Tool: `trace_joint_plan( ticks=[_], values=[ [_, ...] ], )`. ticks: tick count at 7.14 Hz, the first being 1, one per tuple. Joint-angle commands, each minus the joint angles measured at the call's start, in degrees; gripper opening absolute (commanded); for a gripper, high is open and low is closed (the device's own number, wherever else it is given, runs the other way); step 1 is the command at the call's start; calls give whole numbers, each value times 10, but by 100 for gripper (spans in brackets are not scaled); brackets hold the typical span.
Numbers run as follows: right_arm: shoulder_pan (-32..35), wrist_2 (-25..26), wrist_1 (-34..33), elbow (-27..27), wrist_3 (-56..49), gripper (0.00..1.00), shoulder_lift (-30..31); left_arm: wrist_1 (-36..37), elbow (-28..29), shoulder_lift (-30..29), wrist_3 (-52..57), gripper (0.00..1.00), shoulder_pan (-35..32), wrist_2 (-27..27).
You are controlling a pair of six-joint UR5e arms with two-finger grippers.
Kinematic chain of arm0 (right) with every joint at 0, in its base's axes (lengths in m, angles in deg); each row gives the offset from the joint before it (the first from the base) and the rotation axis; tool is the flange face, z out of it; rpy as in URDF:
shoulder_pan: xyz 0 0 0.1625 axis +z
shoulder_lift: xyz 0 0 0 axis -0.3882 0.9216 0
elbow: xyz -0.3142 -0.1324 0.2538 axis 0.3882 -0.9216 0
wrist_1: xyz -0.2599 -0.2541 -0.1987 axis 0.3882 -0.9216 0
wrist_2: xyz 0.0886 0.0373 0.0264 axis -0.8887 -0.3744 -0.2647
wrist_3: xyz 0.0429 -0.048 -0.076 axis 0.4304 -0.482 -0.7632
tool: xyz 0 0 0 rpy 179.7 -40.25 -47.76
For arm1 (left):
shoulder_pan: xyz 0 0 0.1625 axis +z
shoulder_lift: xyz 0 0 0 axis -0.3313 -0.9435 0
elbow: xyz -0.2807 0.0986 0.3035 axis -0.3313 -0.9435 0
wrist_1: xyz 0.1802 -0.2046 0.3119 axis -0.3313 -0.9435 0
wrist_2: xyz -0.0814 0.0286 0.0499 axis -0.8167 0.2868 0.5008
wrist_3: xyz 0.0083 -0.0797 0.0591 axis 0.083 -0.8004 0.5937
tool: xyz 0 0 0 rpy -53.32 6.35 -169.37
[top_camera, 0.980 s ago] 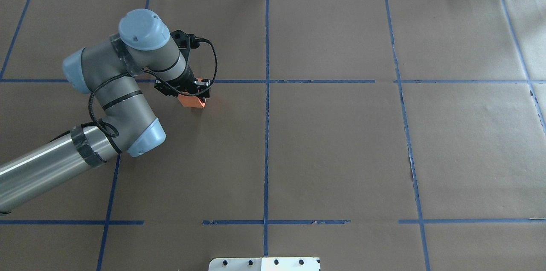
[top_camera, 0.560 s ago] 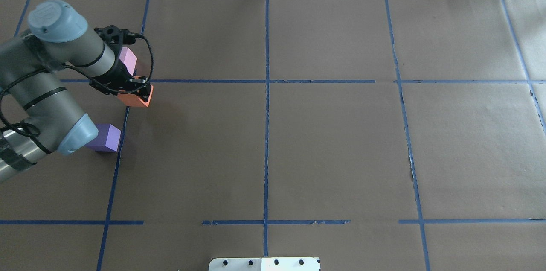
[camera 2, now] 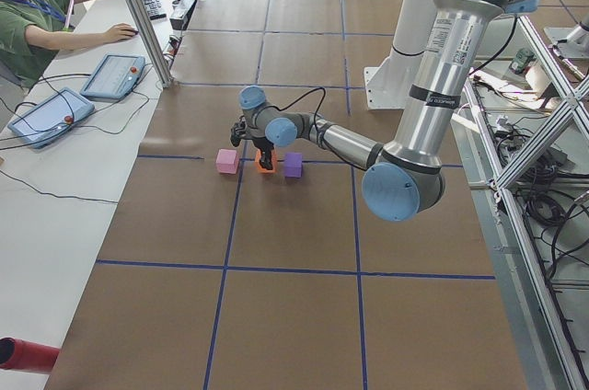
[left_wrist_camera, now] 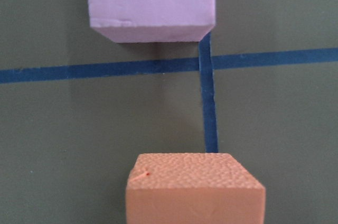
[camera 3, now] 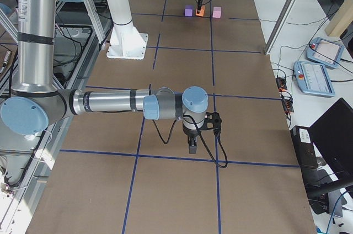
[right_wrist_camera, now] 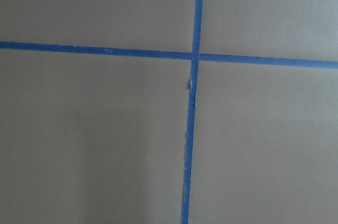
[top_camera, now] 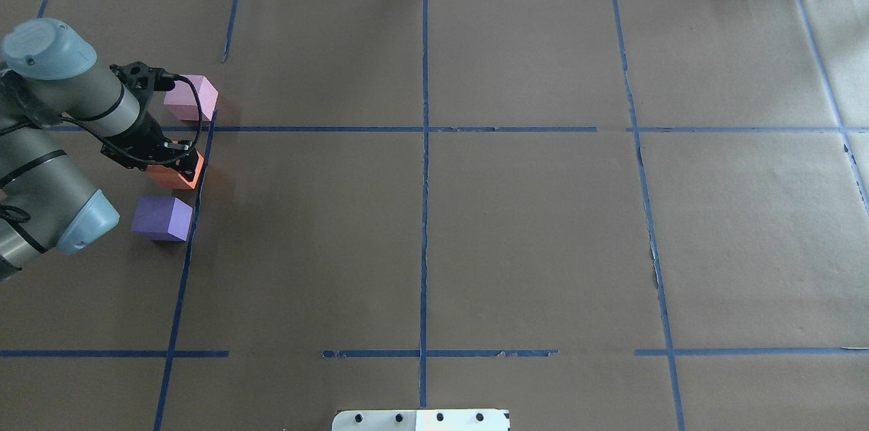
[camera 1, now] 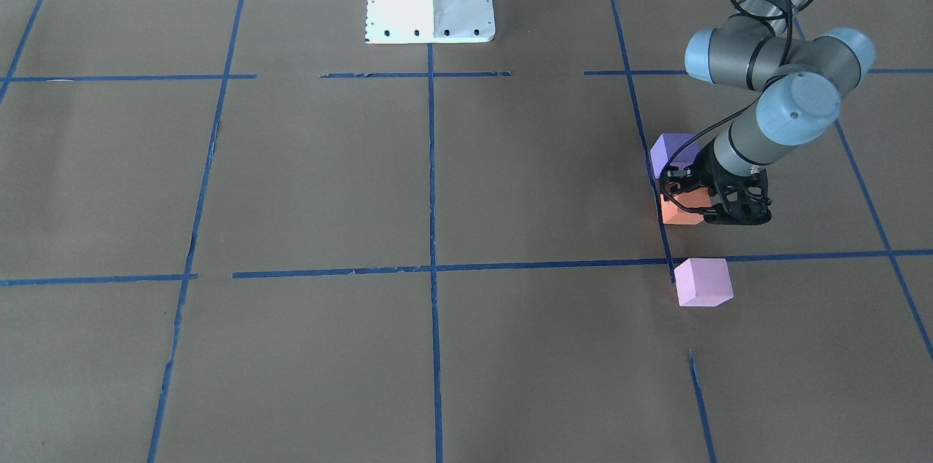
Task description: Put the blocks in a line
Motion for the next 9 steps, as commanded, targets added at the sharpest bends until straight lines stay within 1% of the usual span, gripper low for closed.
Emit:
trace_joint_plan(
  ticks=[1,2,4,5,6,7,8,9],
  values=[
    [0,0,0,0,0,100,0,1,1,-3,-2,100,1,-2],
    [0,0,0,0,0,100,0,6,-1,-5,-1,100,-7,-1],
    [0,0,0,0,0,100,0,14,-33,-2,26,100,-85,-2],
    [0,0,0,0,0,100,0,85,-54,-4,115,100,-140,-6],
    [0,0,0,1,0,100,0,153,-66,-4,263,100,-198,-19],
    [0,0,0,1,0,100,0,159,-52,21,414,100,-265,-38],
    [0,0,0,0,0,100,0,155,-17,61,534,100,-326,-49],
    [0,0,0,0,0,100,0,151,25,81,588,100,-369,-50]
  ],
)
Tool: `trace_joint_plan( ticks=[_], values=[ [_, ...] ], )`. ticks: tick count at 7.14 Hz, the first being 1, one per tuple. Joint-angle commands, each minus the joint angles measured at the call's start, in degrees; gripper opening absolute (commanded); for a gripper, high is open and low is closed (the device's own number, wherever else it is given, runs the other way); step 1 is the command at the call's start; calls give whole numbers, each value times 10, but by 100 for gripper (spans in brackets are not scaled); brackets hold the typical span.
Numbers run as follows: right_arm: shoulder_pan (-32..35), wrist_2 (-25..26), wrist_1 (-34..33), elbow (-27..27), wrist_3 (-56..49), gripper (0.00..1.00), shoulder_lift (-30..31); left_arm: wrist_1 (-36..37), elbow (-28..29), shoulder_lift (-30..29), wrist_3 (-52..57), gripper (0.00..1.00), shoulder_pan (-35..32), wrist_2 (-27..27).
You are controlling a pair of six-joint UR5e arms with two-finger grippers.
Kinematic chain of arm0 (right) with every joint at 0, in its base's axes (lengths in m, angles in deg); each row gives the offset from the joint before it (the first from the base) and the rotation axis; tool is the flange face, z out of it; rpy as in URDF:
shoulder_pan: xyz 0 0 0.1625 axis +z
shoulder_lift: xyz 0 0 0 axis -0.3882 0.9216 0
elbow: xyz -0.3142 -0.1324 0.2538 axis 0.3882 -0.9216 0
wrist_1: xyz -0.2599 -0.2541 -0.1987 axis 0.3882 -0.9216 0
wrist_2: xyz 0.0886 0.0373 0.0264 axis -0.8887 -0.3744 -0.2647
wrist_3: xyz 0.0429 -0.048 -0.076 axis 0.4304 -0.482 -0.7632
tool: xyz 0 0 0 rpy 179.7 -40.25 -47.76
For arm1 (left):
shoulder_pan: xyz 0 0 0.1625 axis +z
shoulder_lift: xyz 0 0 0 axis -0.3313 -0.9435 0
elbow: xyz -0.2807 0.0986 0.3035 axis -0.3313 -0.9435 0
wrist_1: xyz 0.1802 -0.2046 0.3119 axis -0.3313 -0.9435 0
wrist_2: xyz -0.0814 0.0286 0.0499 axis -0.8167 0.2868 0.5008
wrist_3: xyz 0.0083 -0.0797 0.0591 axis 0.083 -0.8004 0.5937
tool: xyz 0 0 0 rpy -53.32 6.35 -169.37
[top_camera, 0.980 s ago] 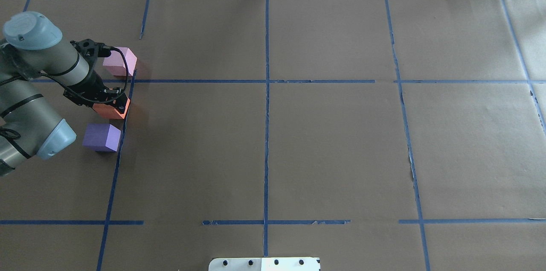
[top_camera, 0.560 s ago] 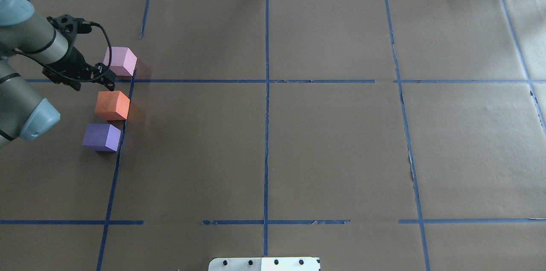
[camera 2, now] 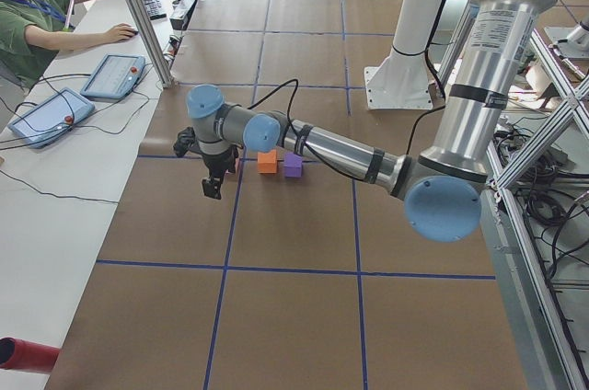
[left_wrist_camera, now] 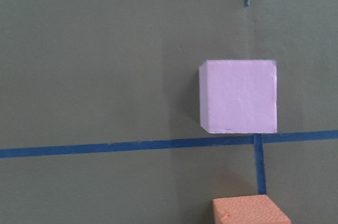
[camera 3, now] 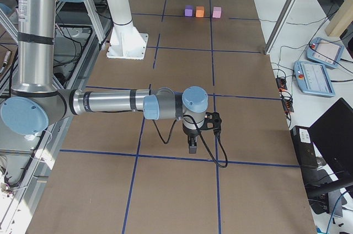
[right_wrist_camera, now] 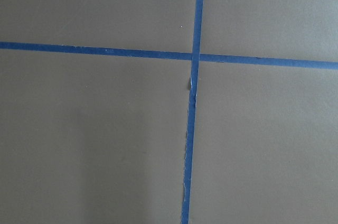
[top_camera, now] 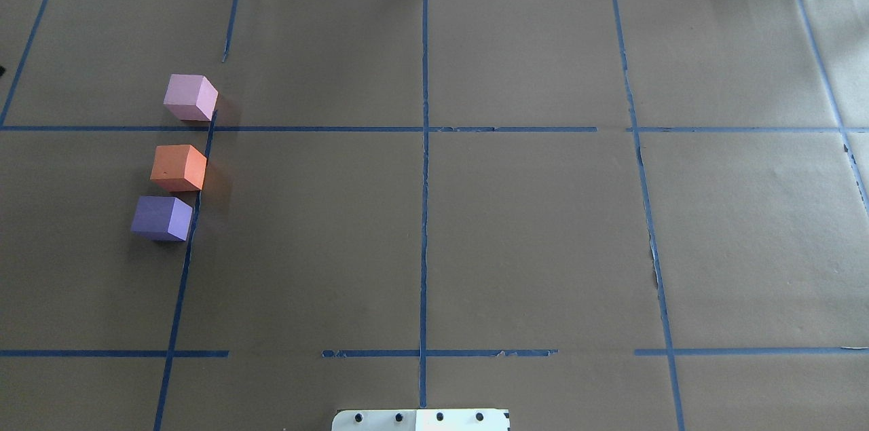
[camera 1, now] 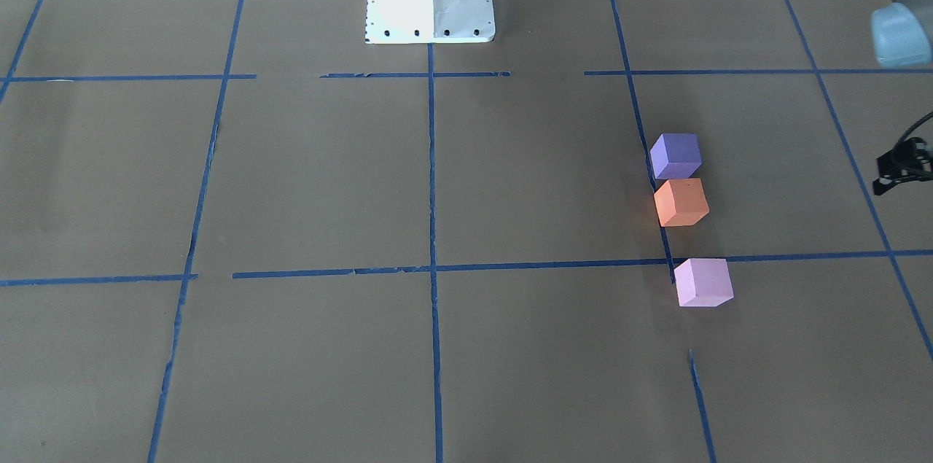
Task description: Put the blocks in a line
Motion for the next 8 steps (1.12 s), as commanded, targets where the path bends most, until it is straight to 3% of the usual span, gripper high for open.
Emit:
trace_joint_plan(
  ticks=[1,8],
  values=[
    [0,0,0,0,0,100,0,-1,59,54,143,100,-75,-7],
    [0,0,0,0,0,100,0,-4,52,71,144,100,-76,-1]
  ],
)
